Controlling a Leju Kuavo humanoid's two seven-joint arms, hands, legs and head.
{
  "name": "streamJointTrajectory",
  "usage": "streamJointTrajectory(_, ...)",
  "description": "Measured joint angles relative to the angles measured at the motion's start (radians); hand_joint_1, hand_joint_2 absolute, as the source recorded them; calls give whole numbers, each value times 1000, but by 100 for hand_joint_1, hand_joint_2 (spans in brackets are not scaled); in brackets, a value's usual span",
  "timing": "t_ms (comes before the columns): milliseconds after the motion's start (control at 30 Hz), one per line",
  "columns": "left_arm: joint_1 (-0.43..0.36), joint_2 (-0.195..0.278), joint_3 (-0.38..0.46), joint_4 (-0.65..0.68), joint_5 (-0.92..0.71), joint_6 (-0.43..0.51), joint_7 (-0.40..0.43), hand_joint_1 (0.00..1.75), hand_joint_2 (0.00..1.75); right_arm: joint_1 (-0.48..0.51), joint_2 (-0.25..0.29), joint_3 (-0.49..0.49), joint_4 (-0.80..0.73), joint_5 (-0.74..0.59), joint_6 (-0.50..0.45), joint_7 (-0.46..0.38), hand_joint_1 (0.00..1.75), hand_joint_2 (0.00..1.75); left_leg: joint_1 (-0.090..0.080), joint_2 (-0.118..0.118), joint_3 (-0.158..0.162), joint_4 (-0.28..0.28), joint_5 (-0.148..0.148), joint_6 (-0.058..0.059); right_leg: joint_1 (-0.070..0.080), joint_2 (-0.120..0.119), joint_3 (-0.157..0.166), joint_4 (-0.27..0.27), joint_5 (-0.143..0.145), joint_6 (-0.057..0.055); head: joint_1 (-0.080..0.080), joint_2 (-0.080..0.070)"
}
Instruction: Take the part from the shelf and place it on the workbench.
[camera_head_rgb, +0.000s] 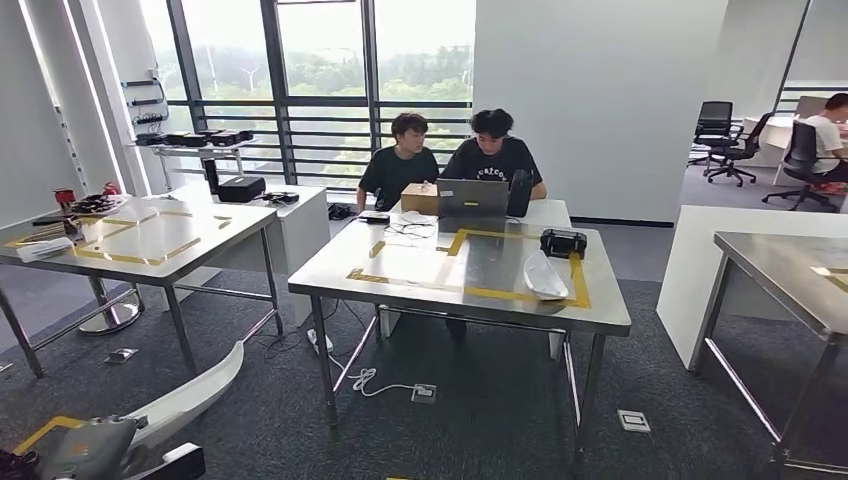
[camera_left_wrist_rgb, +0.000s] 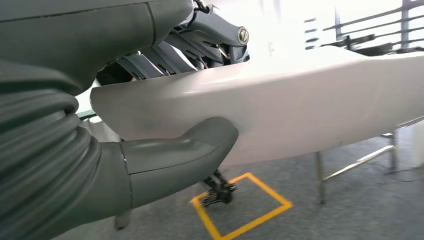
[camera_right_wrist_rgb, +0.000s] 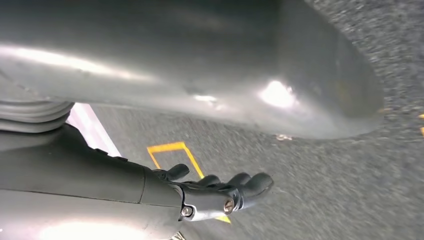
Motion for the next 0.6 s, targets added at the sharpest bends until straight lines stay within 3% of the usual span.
streamJointTrajectory(67, -1, -1, 0, 4, -1, 0, 1, 175, 175, -2, 0, -2, 0, -1, -2, 0, 0, 0, 3, -54, -52, 116, -59, -6, -3, 24, 0, -2, 3, -6, -3, 0)
streamJointTrajectory(100, 1, 0, 0, 5, -2, -1, 2, 175, 175, -2, 0, -3, 0, -1, -2, 0, 0, 0, 3, -64, -82, 177, -82, -7, -4, 37, -1, -1, 3, -7, -4, 0)
streamJointTrajectory(133, 4, 0, 0, 7, -2, -1, 3, 175, 175, 0, 1, -3, 0, -1, -2, 0, 0, 0, 3, -69, -103, 219, -91, -8, -4, 52, -1, 0, 4, -8, -5, 0)
streamJointTrajectory(167, 7, 0, 0, 8, -2, -1, 3, 175, 175, 1, 1, -4, 0, -1, -1, 0, 0, 0, 4, -71, -110, 227, -82, -7, -4, 67, -1, 1, 4, -7, -6, 0)
streamJointTrajectory(233, 7, 0, 0, 8, -2, -1, 3, 175, 175, 2, 1, -6, 0, -1, -2, 0, 0, 0, 5, -84, -69, 132, -16, -1, -4, 95, -1, 6, 3, -6, -8, 0)
streamJointTrajectory(300, 4, 0, 0, 8, -2, -1, 3, 175, 175, 1, 1, -9, 0, -1, -2, 0, 0, 0, 8, -130, -13, 10, 32, 4, -5, 121, -6, 11, 3, 3, -8, 0)
streamJointTrajectory(367, 2, -2, 0, 8, -2, -1, 3, 175, 175, 2, 1, -10, 0, -1, -2, 0, 0, 0, 5, -155, 7, -32, 35, 9, -11, 144, -15, 11, 8, 18, -8, 0)
streamJointTrajectory(433, 1, -7, 0, 7, -2, -1, 3, 175, 175, 7, 0, -11, 0, -1, -3, 0, 0, 0, 5, -133, 10, -40, 40, 21, -15, 162, -21, 5, 15, 33, -8, 0)
streamJointTrajectory(500, -3, -12, 0, 7, -2, -1, 3, 175, 175, 10, 0, -12, 0, -1, -3, 0, 0, 0, 9, -110, 13, -51, 49, 38, -9, 121, -37, 33, -4, 43, -4, 0)
streamJointTrajectory(567, -4, -12, -1, 7, -2, -2, 3, 175, 175, 7, 1, -12, 0, -1, -5, 1, 0, 0, 9, -90, 13, -56, 52, 48, -5, 52, -88, 141, -63, 50, 1, 0)
streamJointTrajectory(600, -3, -11, -1, 8, -3, -3, 3, 175, 175, 6, 1, -12, 0, -1, -5, 1, 0, 0, 7, -80, 12, -56, 53, 50, -7, 35, -119, 209, -93, 54, 1, 0)
